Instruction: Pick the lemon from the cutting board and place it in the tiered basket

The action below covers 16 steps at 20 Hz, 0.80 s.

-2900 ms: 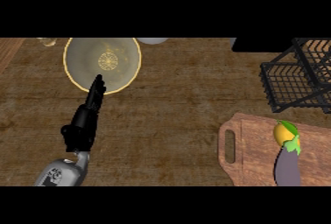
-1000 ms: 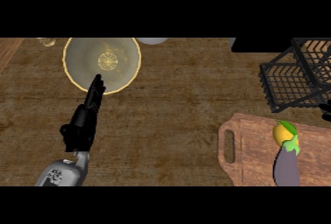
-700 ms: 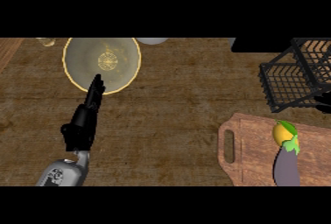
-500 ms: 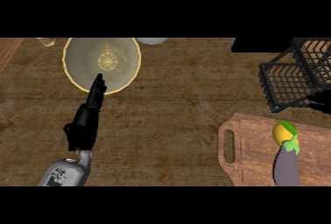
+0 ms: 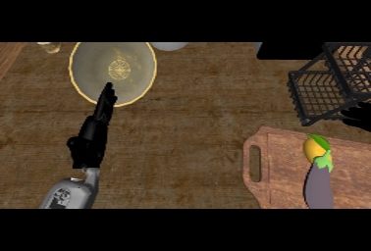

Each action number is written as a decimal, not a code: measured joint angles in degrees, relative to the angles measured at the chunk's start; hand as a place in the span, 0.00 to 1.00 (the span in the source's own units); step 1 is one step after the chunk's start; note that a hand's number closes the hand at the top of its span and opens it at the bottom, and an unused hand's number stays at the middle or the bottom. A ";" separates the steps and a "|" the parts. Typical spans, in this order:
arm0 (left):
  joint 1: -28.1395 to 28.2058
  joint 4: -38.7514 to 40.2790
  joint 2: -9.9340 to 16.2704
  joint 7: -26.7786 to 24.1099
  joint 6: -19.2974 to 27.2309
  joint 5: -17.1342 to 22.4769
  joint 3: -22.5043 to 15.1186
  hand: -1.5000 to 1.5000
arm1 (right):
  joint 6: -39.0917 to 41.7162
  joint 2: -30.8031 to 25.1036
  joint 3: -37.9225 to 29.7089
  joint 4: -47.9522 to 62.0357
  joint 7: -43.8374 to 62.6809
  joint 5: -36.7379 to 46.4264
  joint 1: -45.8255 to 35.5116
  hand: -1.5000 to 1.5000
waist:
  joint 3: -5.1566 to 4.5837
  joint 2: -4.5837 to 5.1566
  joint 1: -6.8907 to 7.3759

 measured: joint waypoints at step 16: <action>1.98 -1.68 -1.68 -0.23 -1.44 -1.76 1.28 0.50 | 1.44 3.77 4.88 0.51 2.30 3.24 -2.23 0.00 | 0.13 0.14 0.03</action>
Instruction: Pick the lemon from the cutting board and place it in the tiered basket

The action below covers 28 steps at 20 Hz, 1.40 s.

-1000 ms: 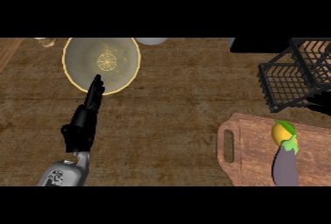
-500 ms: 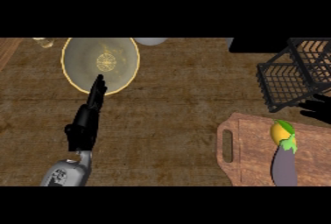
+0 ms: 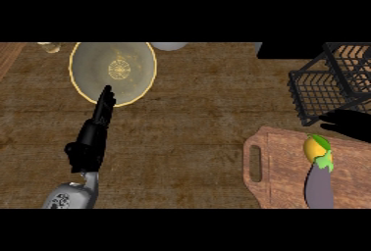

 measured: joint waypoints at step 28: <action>0.07 0.06 -2.45 0.18 -3.19 -2.34 3.28 0.50 | -2.00 9.67 1.14 7.71 -0.82 4.95 -1.90 1.00 | -0.38 -0.37 -0.15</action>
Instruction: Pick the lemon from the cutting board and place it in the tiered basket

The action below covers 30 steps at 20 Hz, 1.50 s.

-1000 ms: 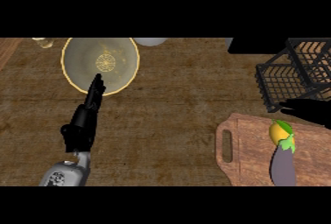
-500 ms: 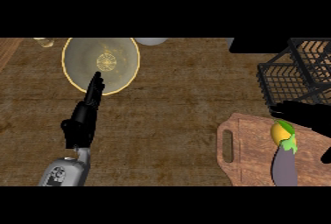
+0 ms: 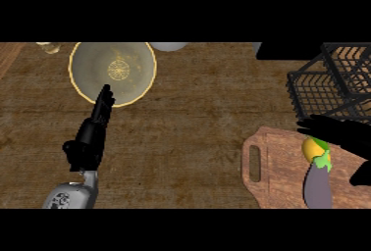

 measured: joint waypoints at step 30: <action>0.96 -1.23 -0.87 2.30 0.74 -1.83 1.27 0.50 | -3.24 16.06 -8.30 -20.69 51.86 17.92 6.86 1.00 | 0.05 -0.62 -2.84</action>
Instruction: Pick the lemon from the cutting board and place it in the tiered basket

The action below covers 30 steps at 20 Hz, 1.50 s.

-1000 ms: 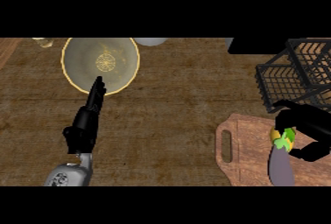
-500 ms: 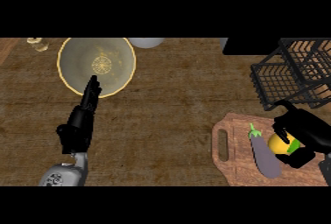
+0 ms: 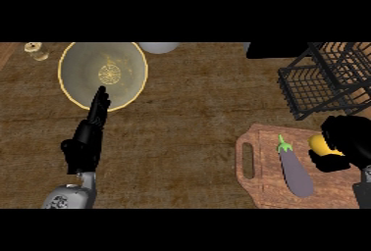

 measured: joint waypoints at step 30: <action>-0.54 -0.98 -1.21 -0.19 -2.05 -0.74 -0.44 0.50 | 35.47 0.95 -22.17 -17.85 32.87 -17.77 -37.55 1.00 | 0.48 1.21 3.35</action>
